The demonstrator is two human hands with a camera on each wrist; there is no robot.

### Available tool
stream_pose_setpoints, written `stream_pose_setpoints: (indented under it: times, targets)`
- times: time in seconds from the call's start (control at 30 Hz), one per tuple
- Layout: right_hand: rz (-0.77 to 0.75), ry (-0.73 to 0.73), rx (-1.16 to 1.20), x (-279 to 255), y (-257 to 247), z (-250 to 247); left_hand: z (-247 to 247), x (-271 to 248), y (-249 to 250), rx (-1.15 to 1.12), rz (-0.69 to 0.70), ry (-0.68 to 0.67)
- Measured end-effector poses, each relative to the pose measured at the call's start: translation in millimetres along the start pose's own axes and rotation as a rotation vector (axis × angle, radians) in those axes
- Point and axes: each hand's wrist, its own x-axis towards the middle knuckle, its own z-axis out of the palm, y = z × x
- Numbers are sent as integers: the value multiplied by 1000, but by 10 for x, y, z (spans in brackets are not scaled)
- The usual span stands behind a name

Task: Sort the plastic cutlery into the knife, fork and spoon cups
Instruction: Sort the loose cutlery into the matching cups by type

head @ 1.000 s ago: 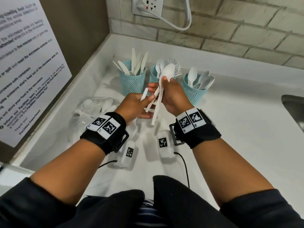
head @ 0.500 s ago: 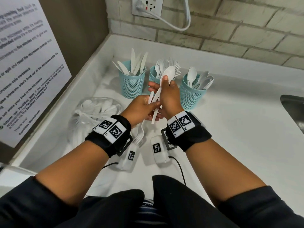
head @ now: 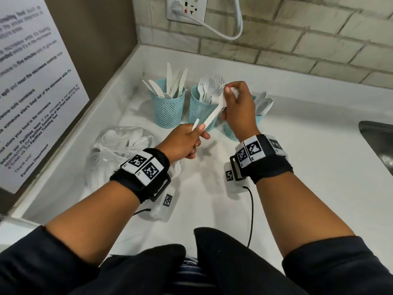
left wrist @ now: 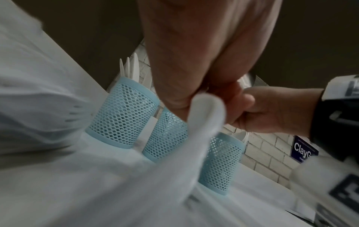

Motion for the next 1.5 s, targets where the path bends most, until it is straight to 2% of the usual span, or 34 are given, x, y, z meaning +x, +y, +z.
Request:
stream_pose_setpoints:
  times: [0.07, 0.2, 0.3, 0.4, 0.53, 0.63, 0.77, 0.83, 0.9, 0.93, 0.97, 1.03, 1.1, 1.17, 1.27, 1.37, 1.43, 1.5]
  targets:
    - [-44, 132, -79, 66, -40, -87, 18, 14, 34, 8, 15, 27]
    - [-144, 450, -83, 206, -266, -381, -15, 59, 60, -3, 48, 79]
    - [-286, 592, -128, 285, -372, -594, -39, 65, 73, -139, 47, 64]
    - [-276, 535, -254, 310, -303, -668, -49, 70, 142, -308, 11, 37]
    - [-211, 390, -638, 236, -39, -630, -97, 76, 205, -558, -33, 31]
    - [-217, 312, -767, 194, 214, -589, -158, 69, 214, -700, -31, 32]
    - [-144, 201, -918, 150, 318, -566, -213, 88, 190, -830, -8, 39]
    - [-153, 218, -948, 155, 253, -555, -223, 96, 181, -872, 13, 62]
    - [-284, 292, -855, 125, 120, -509, -227, 99, 193, -904, 40, 100]
    - [-355, 284, -756, 90, 27, -465, -225, 98, 209, -912, 60, 127]
    - [-370, 200, -647, 40, -77, -414, -218, 98, 222, -909, 85, 154]
    - [-202, -146, -562, -87, -266, -278, -186, 84, 259, -850, 149, 196]
    - [103, -510, -556, -215, -358, -133, -133, 52, 295, -740, 241, 200]
    - [409, -690, -409, -313, -348, -14, -87, -3, 317, -615, 353, 172]
    - [646, -704, -166, -387, -260, 105, -75, -106, 313, -485, 451, 98]
    - [790, -671, 16, -437, -189, 173, -93, -177, 272, -428, 461, 55]
    - [854, -590, 164, -442, -163, 188, -97, -190, 239, -421, 460, 98]
    - [860, -441, 320, -406, -153, 193, -90, -180, 189, -404, 444, 226]
